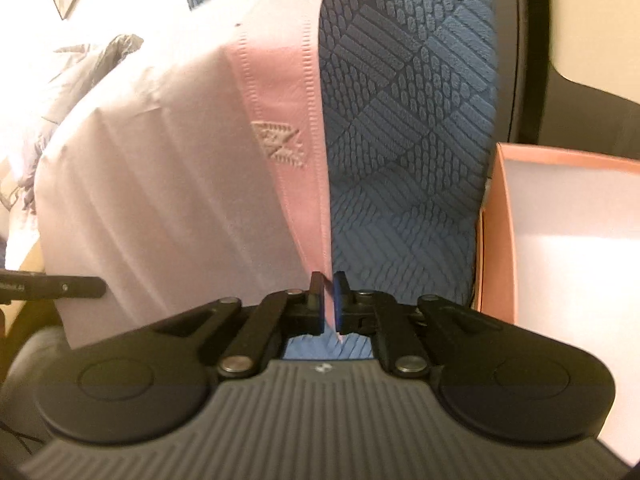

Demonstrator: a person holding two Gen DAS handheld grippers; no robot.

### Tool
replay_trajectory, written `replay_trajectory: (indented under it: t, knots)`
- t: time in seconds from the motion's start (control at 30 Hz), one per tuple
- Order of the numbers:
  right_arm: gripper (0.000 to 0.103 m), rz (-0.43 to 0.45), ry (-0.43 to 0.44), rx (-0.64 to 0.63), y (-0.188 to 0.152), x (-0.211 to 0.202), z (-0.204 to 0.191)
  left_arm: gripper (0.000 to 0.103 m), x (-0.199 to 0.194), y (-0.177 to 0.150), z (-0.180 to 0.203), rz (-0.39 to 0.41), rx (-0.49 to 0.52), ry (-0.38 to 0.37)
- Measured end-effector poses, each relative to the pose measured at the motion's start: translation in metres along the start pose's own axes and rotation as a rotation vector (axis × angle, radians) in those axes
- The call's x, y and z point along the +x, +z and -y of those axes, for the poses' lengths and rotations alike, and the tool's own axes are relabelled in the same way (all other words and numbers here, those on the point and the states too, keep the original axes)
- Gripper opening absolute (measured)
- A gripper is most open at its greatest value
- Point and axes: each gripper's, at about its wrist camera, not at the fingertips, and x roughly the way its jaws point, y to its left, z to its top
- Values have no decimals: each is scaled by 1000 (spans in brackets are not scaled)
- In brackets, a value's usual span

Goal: Organize objects

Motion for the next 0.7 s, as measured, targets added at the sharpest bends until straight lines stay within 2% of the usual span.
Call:
replay_trajectory:
  t: [0.2,0.43,0.7]
  knots:
    - [6,-14,17,45,-33,-34,-15,3,-55,-25,-10,-11,-60,-55]
    - [5,-53,-2,117,-71,-49,-22,3,-77,-47,-28,-82,-121,-74]
    - [5,-125,-2,273,-105,-43,-16,3,-39,-43,-35,-200,-106,23]
